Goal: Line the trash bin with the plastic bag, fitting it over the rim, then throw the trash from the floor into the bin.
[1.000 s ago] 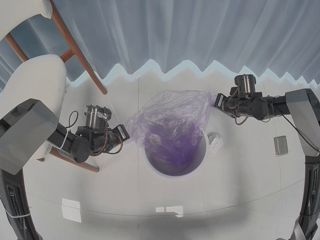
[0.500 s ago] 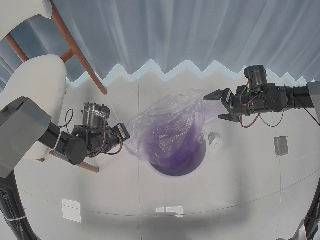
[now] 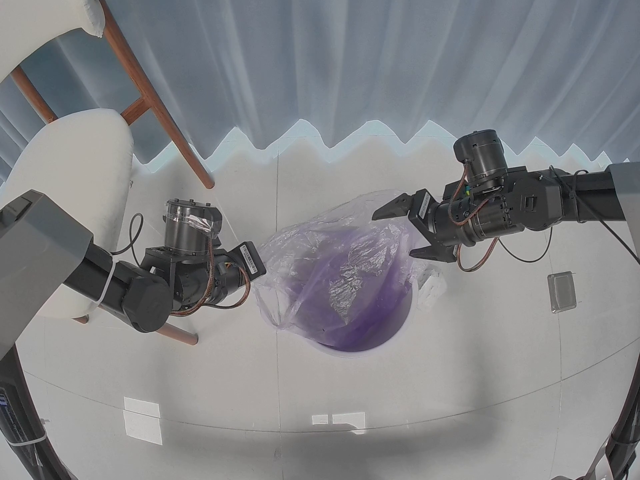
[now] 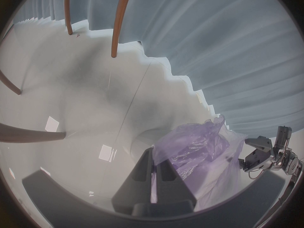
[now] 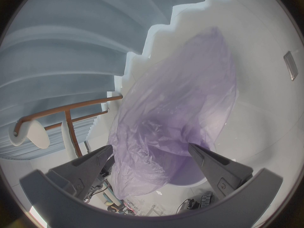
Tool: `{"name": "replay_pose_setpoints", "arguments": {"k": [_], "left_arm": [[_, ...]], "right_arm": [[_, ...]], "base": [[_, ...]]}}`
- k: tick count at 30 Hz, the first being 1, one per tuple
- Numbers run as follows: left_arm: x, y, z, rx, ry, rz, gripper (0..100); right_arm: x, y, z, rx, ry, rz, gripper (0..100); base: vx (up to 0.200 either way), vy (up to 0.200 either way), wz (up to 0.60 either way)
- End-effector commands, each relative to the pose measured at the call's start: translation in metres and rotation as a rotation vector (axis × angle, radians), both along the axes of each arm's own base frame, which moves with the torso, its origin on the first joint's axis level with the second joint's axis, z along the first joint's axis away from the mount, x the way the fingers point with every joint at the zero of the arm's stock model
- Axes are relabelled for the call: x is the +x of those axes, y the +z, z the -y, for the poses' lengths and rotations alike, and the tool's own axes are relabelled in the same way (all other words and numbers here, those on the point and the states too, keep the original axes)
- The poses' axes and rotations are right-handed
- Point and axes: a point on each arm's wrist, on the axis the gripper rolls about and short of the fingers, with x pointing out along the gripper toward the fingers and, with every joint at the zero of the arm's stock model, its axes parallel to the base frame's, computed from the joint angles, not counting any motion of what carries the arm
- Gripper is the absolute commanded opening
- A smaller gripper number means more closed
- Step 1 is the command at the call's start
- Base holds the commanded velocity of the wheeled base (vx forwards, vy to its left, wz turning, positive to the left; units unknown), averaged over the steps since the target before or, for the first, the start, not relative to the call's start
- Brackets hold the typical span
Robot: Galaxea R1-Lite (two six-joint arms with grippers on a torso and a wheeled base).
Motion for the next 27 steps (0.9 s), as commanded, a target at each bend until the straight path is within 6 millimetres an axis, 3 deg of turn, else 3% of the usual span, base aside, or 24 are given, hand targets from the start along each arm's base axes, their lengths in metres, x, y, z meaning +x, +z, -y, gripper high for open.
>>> {"name": "replay_pose_setpoints", "arguments": {"k": [1,2,12,16,21,24,27], "left_arm": [[-0.002,0.003,0.0,-0.004,-0.003,0.008,0],[-0.003,0.004,0.0,-0.004,-0.003,0.009,0],[-0.002,0.003,-0.002,-0.002,0.002,0.007,0],[0.001,0.003,-0.012,0.006,0.04,0.008,0],[0.001,0.008,-0.024,0.012,0.091,0.012,0],[-0.014,0.014,-0.03,0.015,0.094,0.012,0],[-0.033,0.017,-0.036,0.02,0.088,0.001,0]], "right_arm": [[0.0,-0.006,-0.006,-0.008,0.011,-0.017,100],[0.0,-0.006,-0.006,-0.012,0.005,-0.015,0],[-0.015,0.001,0.001,-0.045,-0.008,-0.067,0],[-0.036,0.012,0.017,-0.064,-0.02,-0.108,0],[-0.047,0.006,0.041,-0.105,-0.034,-0.126,0],[-0.046,-0.012,0.068,-0.182,-0.028,-0.12,0],[-0.037,-0.016,0.084,-0.197,-0.049,-0.089,0]], "base": [[0.0,0.0,0.0],[0.0,0.0,0.0],[0.0,0.0,0.0],[0.0,0.0,0.0],[0.0,0.0,0.0],[0.0,0.0,0.0],[0.0,0.0,0.0]]}}
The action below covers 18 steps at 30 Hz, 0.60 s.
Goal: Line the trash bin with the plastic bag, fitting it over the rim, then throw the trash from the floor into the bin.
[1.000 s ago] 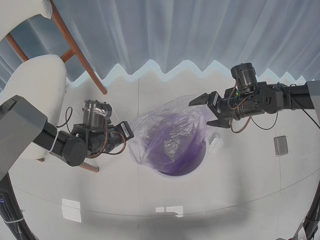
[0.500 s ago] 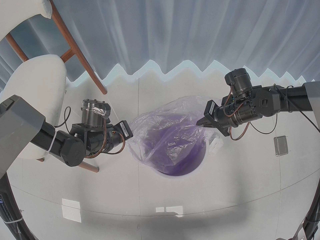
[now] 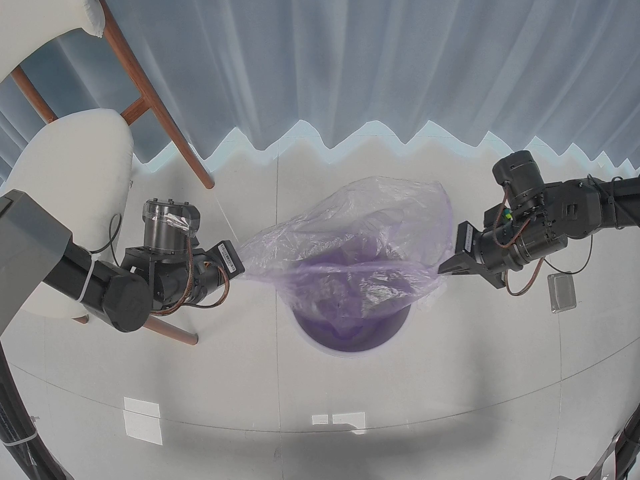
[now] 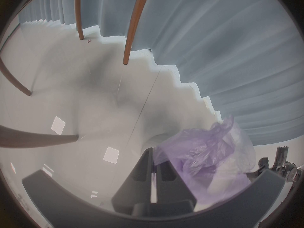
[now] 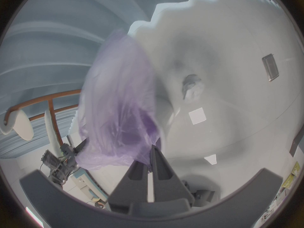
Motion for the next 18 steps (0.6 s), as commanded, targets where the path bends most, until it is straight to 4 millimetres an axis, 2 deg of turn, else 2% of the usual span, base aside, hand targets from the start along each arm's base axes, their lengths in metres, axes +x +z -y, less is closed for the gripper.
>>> {"name": "replay_pose_setpoints", "arguments": {"k": [1,5,8,12,15,18], "left_arm": [[-0.028,0.013,-0.011,0.0,0.006,0.004,0],[-0.05,0.012,-0.012,0.0,-0.02,-0.014,0],[-0.051,0.015,-0.011,-0.01,-0.023,-0.003,0],[-0.035,0.024,-0.011,-0.027,0.002,0.056,0],[-0.016,0.015,-0.013,-0.016,0.038,0.053,0],[-0.006,0.011,-0.013,-0.011,0.056,0.05,0]], "right_arm": [[0.004,-0.006,0.034,-0.026,-0.052,0.023,0],[0.024,0.006,0.033,-0.001,-0.069,0.106,0],[0.036,0.016,0.027,0.013,-0.062,0.158,0],[0.062,0.025,0.019,0.031,-0.059,0.229,0],[0.082,0.022,0.016,0.036,-0.063,0.258,0],[0.092,0.017,0.013,0.028,-0.069,0.266,0]], "base": [[0.0,0.0,0.0],[0.0,0.0,0.0],[0.0,0.0,0.0],[0.0,0.0,0.0],[0.0,0.0,0.0],[0.0,0.0,0.0]]}}
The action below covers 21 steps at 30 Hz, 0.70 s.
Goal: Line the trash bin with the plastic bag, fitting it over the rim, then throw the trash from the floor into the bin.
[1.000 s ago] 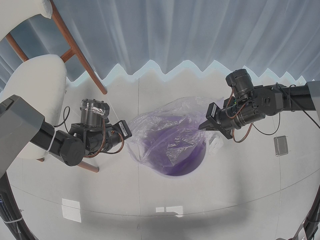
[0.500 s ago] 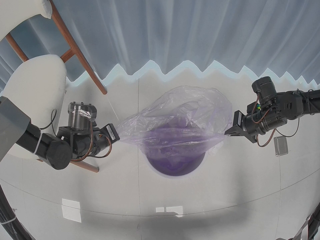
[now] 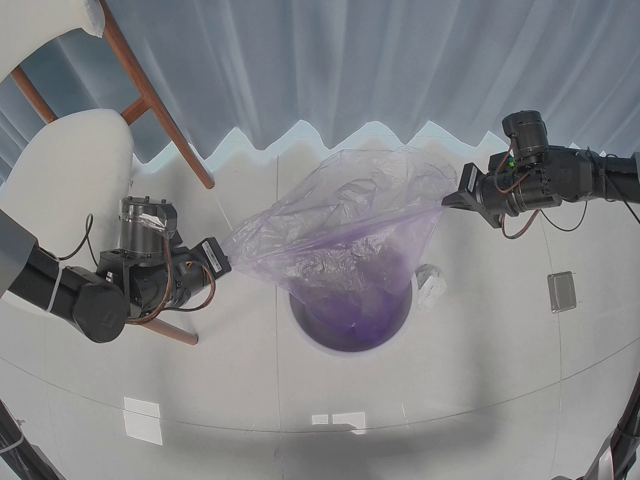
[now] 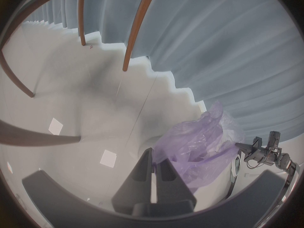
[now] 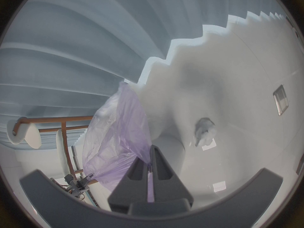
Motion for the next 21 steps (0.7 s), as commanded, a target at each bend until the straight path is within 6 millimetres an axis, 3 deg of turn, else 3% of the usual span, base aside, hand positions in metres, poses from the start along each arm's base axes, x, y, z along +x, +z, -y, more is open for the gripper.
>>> {"name": "replay_pose_setpoints", "arguments": {"k": [1,6,14,21], "left_arm": [[0.036,-0.018,-0.003,0.013,0.062,-0.013,0],[0.051,-0.045,-0.005,0.046,0.104,-0.068,0],[0.054,-0.076,-0.008,0.075,0.113,-0.156,0],[0.036,-0.093,-0.007,0.105,0.087,-0.243,0]], "right_arm": [[0.04,-0.031,-0.01,-0.024,-0.019,-0.01,0],[0.049,-0.054,-0.013,-0.053,-0.029,-0.052,0],[0.047,-0.077,-0.009,-0.073,-0.034,-0.129,0],[0.03,-0.09,-0.005,-0.092,-0.035,-0.211,0]], "base": [[0.0,0.0,0.0],[0.0,0.0,0.0],[0.0,0.0,0.0],[0.0,0.0,0.0]]}}
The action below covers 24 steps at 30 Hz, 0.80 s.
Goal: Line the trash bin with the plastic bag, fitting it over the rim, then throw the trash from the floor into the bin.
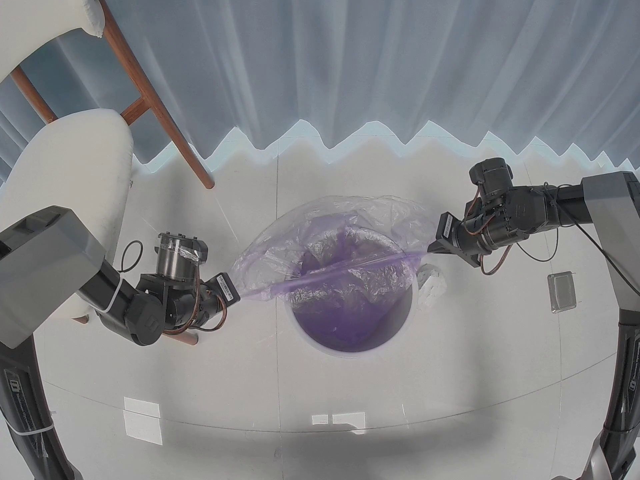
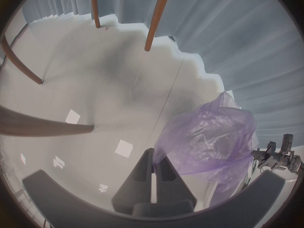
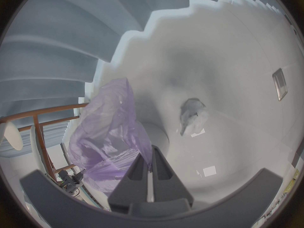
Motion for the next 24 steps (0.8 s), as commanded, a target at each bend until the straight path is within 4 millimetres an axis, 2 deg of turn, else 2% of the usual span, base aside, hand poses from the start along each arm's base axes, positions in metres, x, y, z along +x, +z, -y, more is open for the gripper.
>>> {"name": "replay_pose_setpoints", "arguments": {"k": [1,5,9,10,12,15,24], "left_arm": [[-0.01,-0.015,0.001,0.018,-0.013,-0.064,0],[-0.025,-0.021,0.004,0.032,-0.038,-0.105,0],[-0.035,-0.027,0.008,0.045,-0.059,-0.135,0],[-0.044,-0.032,0.012,0.056,-0.079,-0.159,0],[-0.049,-0.037,0.015,0.067,-0.094,-0.176,0],[-0.053,-0.041,0.023,0.075,-0.12,-0.188,0],[-0.061,-0.051,0.042,0.128,-0.214,-0.194,0]], "right_arm": [[-0.009,-0.006,0.003,-0.009,-0.003,-0.043,0],[-0.035,-0.012,0.008,-0.022,0.003,-0.115,0],[-0.048,-0.017,0.009,-0.031,0.01,-0.152,0],[-0.058,-0.019,0.01,-0.037,0.013,-0.178,0],[-0.065,-0.023,0.011,-0.042,0.016,-0.203,0],[-0.076,-0.029,0.012,-0.046,0.024,-0.239,0],[-0.099,-0.042,-0.006,-0.063,0.09,-0.305,0]], "base": [[0.0,0.0,0.0],[0.0,0.0,0.0],[0.0,0.0,0.0],[0.0,0.0,0.0],[0.0,0.0,0.0],[0.0,0.0,0.0],[0.0,0.0,0.0]]}}
